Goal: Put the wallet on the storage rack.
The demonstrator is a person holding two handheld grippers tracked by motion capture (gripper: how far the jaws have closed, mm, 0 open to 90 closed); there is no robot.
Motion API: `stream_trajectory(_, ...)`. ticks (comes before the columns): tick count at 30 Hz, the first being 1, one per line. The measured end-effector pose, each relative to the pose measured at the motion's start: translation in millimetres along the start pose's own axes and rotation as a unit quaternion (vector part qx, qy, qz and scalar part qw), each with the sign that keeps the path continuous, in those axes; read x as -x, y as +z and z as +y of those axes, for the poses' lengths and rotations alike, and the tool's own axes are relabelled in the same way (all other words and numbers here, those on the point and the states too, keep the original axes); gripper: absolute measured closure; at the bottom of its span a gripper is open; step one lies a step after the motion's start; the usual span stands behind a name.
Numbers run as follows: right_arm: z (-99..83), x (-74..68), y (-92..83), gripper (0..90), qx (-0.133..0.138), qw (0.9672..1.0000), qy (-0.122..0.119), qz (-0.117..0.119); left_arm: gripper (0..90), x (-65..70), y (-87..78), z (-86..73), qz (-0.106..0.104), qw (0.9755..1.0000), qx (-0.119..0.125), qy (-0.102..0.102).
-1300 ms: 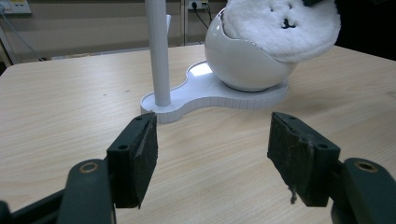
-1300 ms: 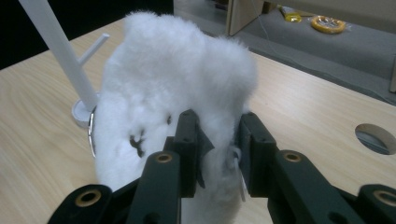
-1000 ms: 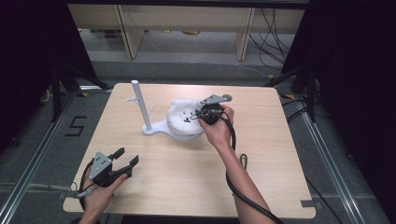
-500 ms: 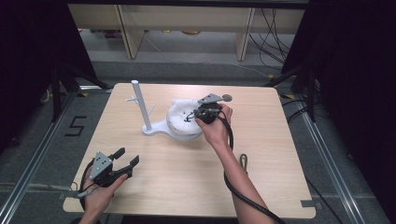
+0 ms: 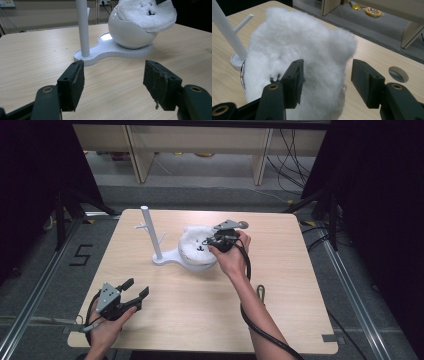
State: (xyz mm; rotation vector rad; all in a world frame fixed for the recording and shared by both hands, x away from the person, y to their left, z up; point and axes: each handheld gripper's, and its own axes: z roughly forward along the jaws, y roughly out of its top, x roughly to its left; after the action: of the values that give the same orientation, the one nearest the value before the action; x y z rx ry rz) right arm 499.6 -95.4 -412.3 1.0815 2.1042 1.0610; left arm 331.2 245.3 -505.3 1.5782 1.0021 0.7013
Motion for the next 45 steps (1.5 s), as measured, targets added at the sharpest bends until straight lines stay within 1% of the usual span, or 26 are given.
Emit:
stream_trajectory(1, 0.6, 1.0, -1.0, 43.8, -0.003, 1.0000, 0.001, 0.007, 32.7, 0.0, 0.0, 0.0, 0.000, 1.0000, 0.000, 0.000)
stream_trajectory(4, 1.7, 0.5, -4.4, 42.0, 0.005, 1.0000, 0.004, 0.001, 32.8, -0.2, 0.1, 0.1, 0.001, 1.0000, 0.000, -0.001)
stream_trajectory(5, 2.7, 0.6, -7.6, 41.1, -0.005, 1.0000, 0.007, 0.002, 32.8, -0.4, -0.1, 0.2, 0.002, 1.0000, 0.001, -0.001)
stream_trajectory(6, 2.5, 1.7, -8.3, 40.6, -0.004, 1.0000, -0.002, 0.002, 32.8, -0.6, -0.2, 0.4, 0.002, 1.0000, 0.000, -0.001)
stream_trajectory(10, 3.6, 2.4, -14.8, 39.6, -0.001, 0.9999, -0.006, 0.009, 32.7, -0.6, -0.1, 0.2, 0.002, 1.0000, 0.000, -0.001)
stream_trajectory(11, 3.7, 1.8, -15.9, 39.3, -0.004, 0.9999, 0.006, 0.012, 32.8, -0.2, -0.1, 0.2, 0.002, 1.0000, 0.000, -0.001)
stream_trajectory(13, 2.8, 3.9, -17.7, 38.2, -0.002, 0.9999, 0.002, 0.017, 32.7, -0.3, 1.0, -0.2, -0.002, 1.0000, 0.007, -0.001)
stream_trajectory(14, 2.0, 2.4, -19.6, 37.6, -0.006, 0.9993, 0.029, 0.023, 32.7, -0.2, 0.9, -0.2, -0.001, 1.0000, 0.007, -0.002)
stream_trajectory(16, 0.2, 2.8, -20.3, 36.6, 0.006, 0.9991, 0.037, 0.022, 32.8, 0.0, -0.1, 0.3, 0.001, 1.0000, 0.000, -0.002)
stream_trajectory(17, 0.3, 3.9, -23.7, 36.2, -0.004, 0.9987, 0.042, 0.028, 32.7, -0.1, 0.1, 0.2, 0.001, 1.0000, 0.001, -0.002)
stream_trajectory(18, -0.3, 5.8, -24.6, 35.9, -0.002, 0.9988, 0.040, 0.029, 32.7, -0.1, 0.1, 0.2, 0.001, 1.0000, 0.000, -0.001)
stream_trajectory(20, -1.8, 6.8, -26.3, 35.5, -0.004, 0.9982, 0.052, 0.030, 32.8, 0.0, 0.3, 0.1, 0.001, 1.0000, 0.000, -0.002)
stream_trajectory(21, -2.3, 9.2, -27.4, 35.4, -0.002, 0.9986, 0.045, 0.029, 32.7, 0.1, 0.3, 0.1, 0.000, 1.0000, -0.001, -0.001)
stream_trajectory(26, -6.6, 12.0, -30.6, 35.4, 0.005, 0.9978, 0.055, 0.037, 32.8, 0.6, 0.6, 0.3, 0.000, 1.0000, -0.001, -0.001)
stream_trajectory(30, -10.9, 12.6, -34.0, 35.7, -0.002, 0.9965, 0.071, 0.044, 32.8, 1.0, 0.7, 0.3, 0.000, 1.0000, -0.002, -0.001)
stream_trajectory(31, -12.2, 13.3, -34.1, 35.9, -0.003, 0.9968, 0.067, 0.045, 32.8, 1.0, 0.7, 0.3, 0.000, 1.0000, -0.002, -0.001)
stream_trajectory(33, -14.0, 11.7, -36.3, 36.2, -0.009, 0.9963, 0.074, 0.042, 32.8, 1.0, 0.7, 0.3, 0.000, 1.0000, -0.001, 0.000)
stream_trajectory(34, -15.8, 12.8, -36.3, 36.5, -0.005, 0.9969, 0.067, 0.041, 32.8, 1.0, 0.7, 0.3, 0.000, 1.0000, -0.001, -0.001)
stream_trajectory(35, -16.4, 11.1, -37.6, 36.7, -0.007, 0.9960, 0.077, 0.044, 32.8, 0.9, 0.7, 0.2, 0.000, 1.0000, -0.002, 0.000)
stream_trajectory(37, -18.2, 11.7, -40.2, 37.1, -0.008, 0.9959, 0.074, 0.050, 32.8, 0.8, 0.8, 0.2, 0.001, 1.0000, -0.002, -0.001)
stream_trajectory(39, -20.1, 11.7, -45.0, 37.5, -0.016, 0.9961, 0.073, 0.046, 32.8, 0.8, 0.7, 0.2, 0.001, 1.0000, -0.002, -0.001)
stream_trajectory(41, -22.7, 11.6, -47.9, 38.0, -0.017, 0.9953, 0.080, 0.051, 32.8, 0.8, 0.7, 0.4, 0.001, 1.0000, -0.002, -0.001)
stream_trajectory(42, -25.0, 12.9, -50.3, 38.1, -0.021, 0.9953, 0.080, 0.051, 32.8, 0.9, 0.8, 0.4, 0.001, 1.0000, -0.001, -0.001)
stream_trajectory(43, -25.8, 12.0, -53.8, 38.1, -0.030, 0.9943, 0.089, 0.050, 32.8, 0.9, 0.9, 0.4, 0.001, 1.0000, -0.001, -0.001)
stream_trajectory(44, -27.9, 14.4, -54.1, 38.1, -0.028, 0.9954, 0.078, 0.048, 32.8, 1.1, 1.1, 0.4, 0.001, 1.0000, -0.002, -0.001)
stream_trajectory(45, -31.6, 15.6, -56.4, 38.1, -0.031, 0.9950, 0.080, 0.052, 32.8, 1.2, 1.2, 0.4, 0.001, 1.0000, -0.002, -0.001)
